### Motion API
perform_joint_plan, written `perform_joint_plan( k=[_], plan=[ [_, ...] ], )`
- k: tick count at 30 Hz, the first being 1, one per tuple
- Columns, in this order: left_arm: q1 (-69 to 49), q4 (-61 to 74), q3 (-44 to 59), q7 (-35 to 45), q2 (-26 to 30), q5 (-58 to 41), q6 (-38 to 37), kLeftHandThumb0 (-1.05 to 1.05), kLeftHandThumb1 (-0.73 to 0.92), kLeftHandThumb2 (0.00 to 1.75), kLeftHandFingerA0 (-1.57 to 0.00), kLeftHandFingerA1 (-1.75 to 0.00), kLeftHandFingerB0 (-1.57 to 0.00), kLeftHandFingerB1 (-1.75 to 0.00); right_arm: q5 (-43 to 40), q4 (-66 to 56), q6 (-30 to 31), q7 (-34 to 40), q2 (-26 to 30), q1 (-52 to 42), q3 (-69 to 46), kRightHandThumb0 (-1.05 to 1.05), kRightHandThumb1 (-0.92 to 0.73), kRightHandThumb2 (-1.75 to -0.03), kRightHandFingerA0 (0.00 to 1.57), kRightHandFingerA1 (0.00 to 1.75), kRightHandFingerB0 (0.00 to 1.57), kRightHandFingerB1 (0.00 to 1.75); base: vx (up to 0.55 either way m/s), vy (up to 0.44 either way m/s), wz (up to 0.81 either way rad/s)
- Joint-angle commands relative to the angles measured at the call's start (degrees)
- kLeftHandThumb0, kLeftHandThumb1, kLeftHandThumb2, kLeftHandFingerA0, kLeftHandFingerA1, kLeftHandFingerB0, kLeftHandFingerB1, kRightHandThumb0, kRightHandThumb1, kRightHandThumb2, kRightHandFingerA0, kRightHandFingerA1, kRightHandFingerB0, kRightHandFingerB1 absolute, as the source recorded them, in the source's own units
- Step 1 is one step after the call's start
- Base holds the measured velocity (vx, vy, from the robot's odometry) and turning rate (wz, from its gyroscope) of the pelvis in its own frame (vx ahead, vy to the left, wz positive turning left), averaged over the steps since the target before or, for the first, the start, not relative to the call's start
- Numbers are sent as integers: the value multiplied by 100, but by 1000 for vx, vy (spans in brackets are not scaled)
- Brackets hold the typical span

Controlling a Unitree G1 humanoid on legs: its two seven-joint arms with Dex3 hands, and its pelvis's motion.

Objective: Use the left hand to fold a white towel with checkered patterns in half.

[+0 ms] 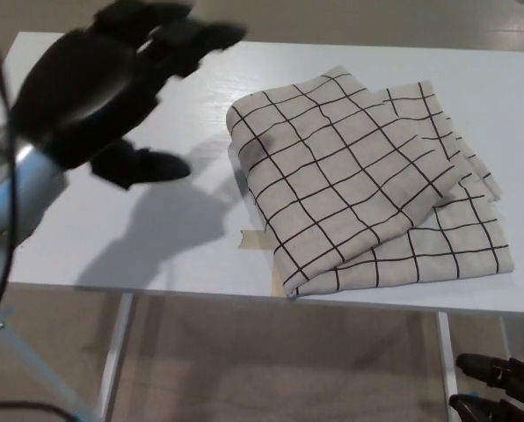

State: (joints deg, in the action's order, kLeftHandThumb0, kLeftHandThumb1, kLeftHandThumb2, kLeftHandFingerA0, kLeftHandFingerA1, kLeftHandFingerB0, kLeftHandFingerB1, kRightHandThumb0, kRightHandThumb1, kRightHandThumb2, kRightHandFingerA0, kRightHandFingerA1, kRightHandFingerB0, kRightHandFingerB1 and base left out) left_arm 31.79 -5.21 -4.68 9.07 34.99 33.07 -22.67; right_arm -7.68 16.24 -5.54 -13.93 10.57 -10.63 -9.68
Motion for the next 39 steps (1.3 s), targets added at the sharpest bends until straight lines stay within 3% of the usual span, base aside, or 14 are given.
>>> perform_joint_plan(
  k=[1, 4, 6, 7, 18, 20, 22, 23, 24, 28, 34, 37, 38, 39],
  plan=[
    [-3788, 878, 4274, 7264, 997, -8560, 5326, -62, 42, 55, -79, -55, -66, -48, -284, -150, 495, 321, 131, -200, -533, -35, -48, -55, 67, 57, 69, 48, 0, 0, 0],
    [-3862, 710, 4001, 7716, 1034, -8678, 5526, -62, 43, 54, -85, -58, -70, -49, -356, -135, 487, 309, 94, -212, -575, -35, -48, -55, 67, 57, 69, 48, 0, 0, 0],
    [-4013, 875, 3749, 7711, 824, -8894, 5249, -64, 45, 54, -94, -61, -78, -53, -346, -51, 430, 272, 98, -216, -570, -35, -48, -55, 67, 57, 69, 48, 0, 0, 0],
    [-4032, 885, 3669, 7734, 782, -8886, 5148, -80, 39, 76, -92, -66, -76, -60, -324, -47, 423, 277, 103, -235, -564, -36, -48, -55, 67, 57, 69, 48, 0, 0, 0],
    [-4468, 580, 3081, 7701, 682, -8151, 4881, -81, 41, 76, -93, -62, -79, -60, -147, -8, 423, 349, 156, -257, -539, -35, -49, -55, 67, 57, 68, 48, 0, 0, 0],
    [-4742, 523, 2996, 7310, 567, -7696, 4543, -89, 41, 74, -95, -58, -85, -58, -170, -5, 390, 310, 135, -271, -535, -36, -50, -55, 68, 58, 69, 48, 0, 0, 0],
    [-4914, 373, 2861, 7061, 650, -7275, 4759, -95, 38, 72, -98, -56, -87, -55, -193, 55, 312, 238, 138, -318, -539, -36, -49, -55, 68, 58, 69, 48, 0, 0, 0],
    [-4914, 373, 2861, 7061, 650, -7275, 4759, -95, 38, 72, -98, -56, -87, -55, -193, 55, 312, 238, 138, -318, -539, -36, -49, -55, 68, 58, 69, 48, 0, 0, 0],
    [-4925, 133, 2740, 7057, 718, -7042, 5027, -82, 39, 77, -88, -64, -79, -67, -214, 84, 310, 198, 138, -338, -554, -37, -50, -55, 67, 59, 69, 49, 0, 0, 0],
    [-4821, -734, 2678, 7220, 467, -6701, 4941, -81, 39, 73, -96, -60, -81, -62, -227, 79, 447, 203, 147, -316, -597, -35, -50, -56, 68, 59, 69, 48, 0, 0, 0],
    [-4534, -1390, 2465, 7314, 402, -6256, 4658, -77, 41, 74, -92, -60, -79, -63, -137, 29, 448, 298, 78, -405, -596, -35, -50, -55, 68, 59, 71, 49, 0, 0, 0],
    [-4549, -1620, 2566, 6805, 179, -5982, 4212, -81, 41, 75, -92, -60, -81, -63, -83, -2, 433, 310, 17, -445, -534, -35, -50, -55, 68, 58, 71, 49, 0, 0, 0],
    [-4527, -1778, 2661, 6240, -40, -5776, 3897, -70, 46, 54, -95, -55, -79, -53, -70, -21, 431, 291, -15, -474, -494, -35, -50, -55, 68, 58, 71, 49, 0, 0, 0],
    [-4510, -1857, 2694, 6043, -130, -5702, 3743, -70, 46, 54, -95, -55, -79, -53, -67, -22, 426, 281, -24, -484, -480, -35, -50, -55, 68, 58, 71, 49, 0, 0, 0]
  ],
)
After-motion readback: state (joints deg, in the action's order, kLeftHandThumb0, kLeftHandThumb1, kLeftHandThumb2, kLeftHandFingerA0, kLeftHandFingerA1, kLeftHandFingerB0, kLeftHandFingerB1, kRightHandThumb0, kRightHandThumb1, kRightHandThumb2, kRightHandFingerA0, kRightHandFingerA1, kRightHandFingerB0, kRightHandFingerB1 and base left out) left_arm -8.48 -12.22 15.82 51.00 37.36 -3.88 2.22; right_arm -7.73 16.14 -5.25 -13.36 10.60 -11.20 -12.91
